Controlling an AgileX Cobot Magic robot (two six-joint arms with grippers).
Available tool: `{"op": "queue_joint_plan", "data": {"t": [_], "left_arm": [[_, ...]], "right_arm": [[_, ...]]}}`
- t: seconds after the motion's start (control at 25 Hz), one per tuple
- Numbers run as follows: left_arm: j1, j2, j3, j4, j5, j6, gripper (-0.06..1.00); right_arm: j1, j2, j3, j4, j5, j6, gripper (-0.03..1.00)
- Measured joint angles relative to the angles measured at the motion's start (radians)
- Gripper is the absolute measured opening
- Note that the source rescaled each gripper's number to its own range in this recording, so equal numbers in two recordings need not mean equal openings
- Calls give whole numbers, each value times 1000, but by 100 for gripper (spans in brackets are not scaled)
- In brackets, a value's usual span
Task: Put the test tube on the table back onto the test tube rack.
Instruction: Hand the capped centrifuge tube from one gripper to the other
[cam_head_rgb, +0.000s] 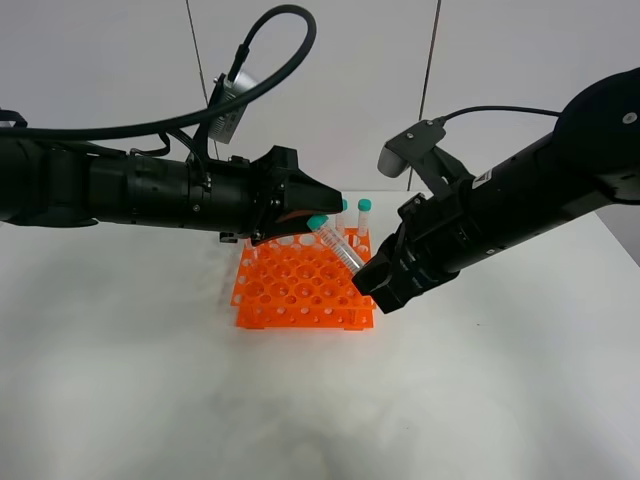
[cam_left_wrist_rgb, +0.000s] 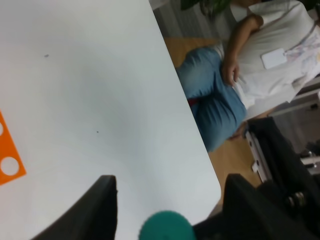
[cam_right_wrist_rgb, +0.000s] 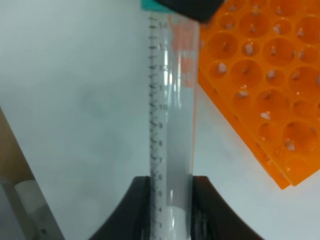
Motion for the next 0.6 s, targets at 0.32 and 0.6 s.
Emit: {"op": "queue_joint_plan", "data": {"t": [0.32, 0.6], "left_arm": [[0, 0, 0, 23, 14, -6, 27], [0, 0, 0, 23, 5, -13, 0]], "right_arm": [[0, 0, 0, -2, -4, 0, 2], [0, 0, 0, -2, -7, 3, 2]]}}
